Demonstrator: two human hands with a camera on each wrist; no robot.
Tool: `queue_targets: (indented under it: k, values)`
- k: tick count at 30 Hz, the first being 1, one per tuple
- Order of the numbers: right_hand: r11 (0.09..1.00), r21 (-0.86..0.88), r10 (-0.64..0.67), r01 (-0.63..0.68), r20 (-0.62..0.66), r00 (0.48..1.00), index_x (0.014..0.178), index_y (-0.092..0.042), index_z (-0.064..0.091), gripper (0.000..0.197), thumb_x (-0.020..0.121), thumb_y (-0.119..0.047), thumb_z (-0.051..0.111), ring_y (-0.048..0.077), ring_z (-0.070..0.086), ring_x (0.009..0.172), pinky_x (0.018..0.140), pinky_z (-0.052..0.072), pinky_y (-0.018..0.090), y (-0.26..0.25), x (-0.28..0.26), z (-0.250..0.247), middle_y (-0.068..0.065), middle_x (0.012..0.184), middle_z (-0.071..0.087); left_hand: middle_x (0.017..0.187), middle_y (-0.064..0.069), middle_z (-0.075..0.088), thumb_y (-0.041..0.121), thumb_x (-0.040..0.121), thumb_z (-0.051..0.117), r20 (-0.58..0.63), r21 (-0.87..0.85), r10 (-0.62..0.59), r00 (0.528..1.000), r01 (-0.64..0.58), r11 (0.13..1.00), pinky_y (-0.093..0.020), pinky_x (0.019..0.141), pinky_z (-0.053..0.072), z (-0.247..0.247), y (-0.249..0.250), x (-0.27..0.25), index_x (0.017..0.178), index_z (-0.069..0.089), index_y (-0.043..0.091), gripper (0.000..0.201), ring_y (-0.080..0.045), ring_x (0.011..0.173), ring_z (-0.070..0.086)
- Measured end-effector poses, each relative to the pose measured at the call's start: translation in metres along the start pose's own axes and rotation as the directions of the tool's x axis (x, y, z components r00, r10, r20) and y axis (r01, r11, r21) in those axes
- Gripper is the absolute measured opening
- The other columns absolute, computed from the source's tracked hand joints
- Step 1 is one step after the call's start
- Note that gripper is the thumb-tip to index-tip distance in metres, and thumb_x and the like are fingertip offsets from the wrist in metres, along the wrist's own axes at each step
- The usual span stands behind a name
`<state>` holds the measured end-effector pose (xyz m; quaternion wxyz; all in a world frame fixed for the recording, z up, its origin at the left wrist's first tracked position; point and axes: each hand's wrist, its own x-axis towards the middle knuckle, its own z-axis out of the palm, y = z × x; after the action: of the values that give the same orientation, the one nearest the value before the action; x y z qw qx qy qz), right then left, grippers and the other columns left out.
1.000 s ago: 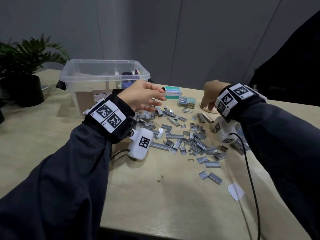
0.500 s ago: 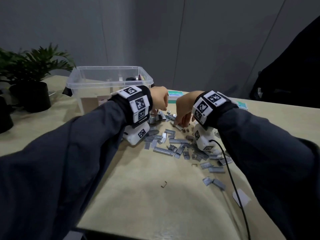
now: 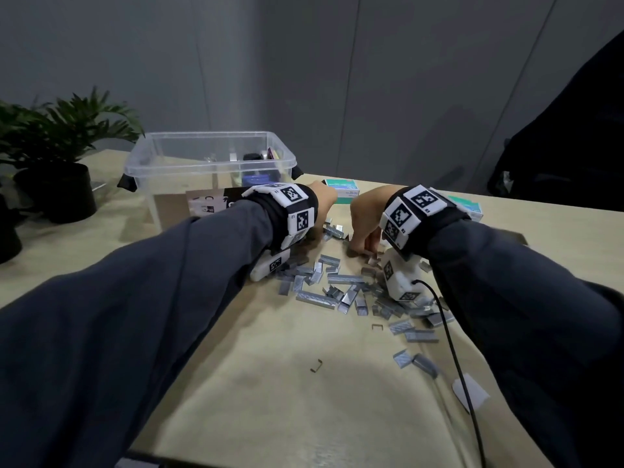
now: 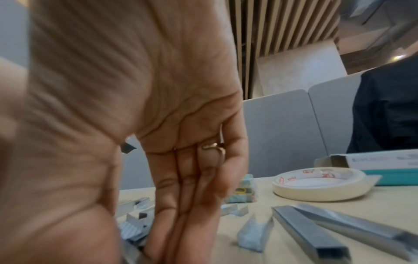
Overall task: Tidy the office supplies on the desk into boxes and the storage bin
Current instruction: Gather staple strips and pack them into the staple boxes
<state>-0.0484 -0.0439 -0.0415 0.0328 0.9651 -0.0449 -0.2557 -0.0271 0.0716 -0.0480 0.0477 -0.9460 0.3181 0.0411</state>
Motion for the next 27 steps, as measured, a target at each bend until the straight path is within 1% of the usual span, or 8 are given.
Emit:
queue_targets:
  k: [3, 6, 11, 14, 16, 20, 23, 27]
  values:
    - [0.991, 0.124, -0.04, 0.041, -0.004, 0.999, 0.074, -0.007, 0.07, 0.013, 0.084, -0.016, 0.069, 0.013, 0.068, 0.067, 0.058, 0.051, 0.02, 0.008, -0.003, 0.001, 0.004, 0.078, 0.073, 0.115, -0.017, 0.062, 0.011, 0.081, 0.074, -0.022, -0.003, -0.013, 1.0, 0.013, 1.0, -0.032, 0.083, 0.048, -0.001, 0.0, -0.003, 0.111, 0.061, 0.001, 0.034, -0.029, 0.106, 0.06]
    - [0.951, 0.292, -0.113, 0.103, 0.017, 0.993, 0.081, -0.009, 0.068, 0.009, 0.09, -0.012, 0.067, 0.011, 0.071, 0.074, 0.063, 0.051, 0.02, 0.022, -0.008, -0.002, 0.003, 0.084, 0.075, 0.101, -0.01, 0.062, 0.026, 0.068, 0.087, 0.024, 0.005, -0.033, 0.999, 0.032, 0.999, -0.031, 0.077, 0.049, -0.003, -0.001, -0.008, 0.095, 0.059, 0.011, 0.042, -0.024, 0.094, 0.061]
    - [0.813, 0.555, -0.267, 0.175, 0.09, 0.959, 0.088, -0.011, 0.06, 0.009, 0.094, -0.004, 0.062, 0.017, 0.072, 0.095, 0.069, 0.056, 0.022, 0.044, -0.015, -0.005, 0.009, 0.098, 0.073, 0.11, -0.015, 0.067, 0.012, 0.069, 0.085, 0.08, -0.004, -0.063, 0.995, 0.063, 0.998, -0.03, 0.074, 0.051, -0.004, -0.001, -0.009, 0.112, 0.063, 0.002, 0.05, -0.026, 0.085, 0.062]
    - [0.751, 0.644, -0.274, 0.146, 0.101, 0.956, 0.092, -0.013, 0.059, 0.014, 0.095, 0.002, 0.059, 0.025, 0.071, 0.103, 0.061, 0.058, 0.024, 0.054, -0.018, -0.004, 0.011, 0.101, 0.072, 0.097, -0.013, 0.066, 0.007, 0.069, 0.084, 0.096, -0.057, -0.07, 0.993, 0.076, 0.995, -0.031, 0.076, 0.054, -0.002, -0.004, -0.008, 0.086, 0.061, 0.009, 0.029, -0.023, 0.078, 0.059]
    - [0.733, 0.665, -0.277, 0.145, 0.098, 0.956, 0.091, -0.013, 0.058, 0.014, 0.095, 0.001, 0.059, 0.025, 0.072, 0.1, 0.063, 0.059, 0.025, 0.059, -0.02, -0.003, 0.01, 0.098, 0.073, 0.09, -0.008, 0.066, 0.006, 0.072, 0.082, 0.098, -0.13, -0.06, 0.993, 0.072, 0.989, -0.027, 0.07, 0.053, -0.001, -0.009, -0.007, 0.07, 0.057, 0.014, 0.026, -0.02, 0.079, 0.059]
    - [0.676, 0.717, -0.262, 0.168, 0.02, 0.965, 0.094, -0.011, 0.062, 0.004, 0.092, -0.013, 0.065, 0.02, 0.072, 0.087, 0.073, 0.06, 0.029, 0.069, -0.026, -0.005, 0.007, 0.089, 0.071, 0.086, -0.006, 0.069, 0.012, 0.082, 0.075, 0.137, -0.391, -0.038, 0.99, 0.089, 0.916, -0.023, 0.07, 0.054, -0.003, -0.017, -0.004, 0.078, 0.069, 0.009, 0.008, -0.011, 0.07, 0.062]
    - [0.629, 0.759, -0.196, 0.167, -0.053, 0.979, 0.096, -0.01, 0.064, 0.021, 0.092, -0.031, 0.064, 0.013, 0.067, 0.074, 0.063, 0.057, 0.023, 0.078, -0.027, -0.007, 0.003, 0.079, 0.065, 0.088, -0.006, 0.069, 0.013, 0.091, 0.065, 0.177, -0.567, -0.012, 0.984, 0.112, 0.816, -0.027, 0.076, 0.055, -0.01, -0.017, -0.003, 0.091, 0.072, 0.004, 0.011, -0.012, 0.072, 0.062]
    - [0.607, 0.78, -0.105, 0.155, -0.114, 0.988, 0.084, -0.013, 0.06, 0.027, 0.097, -0.037, 0.057, 0.009, 0.049, 0.057, 0.051, 0.041, 0.018, 0.088, -0.026, -0.005, -0.001, 0.067, 0.052, 0.078, -0.005, 0.068, 0.009, 0.097, 0.054, 0.214, -0.73, 0.042, 0.976, 0.132, 0.671, -0.02, 0.054, 0.054, -0.016, -0.012, -0.009, 0.094, 0.07, 0.001, 0.018, -0.009, 0.059, 0.064]
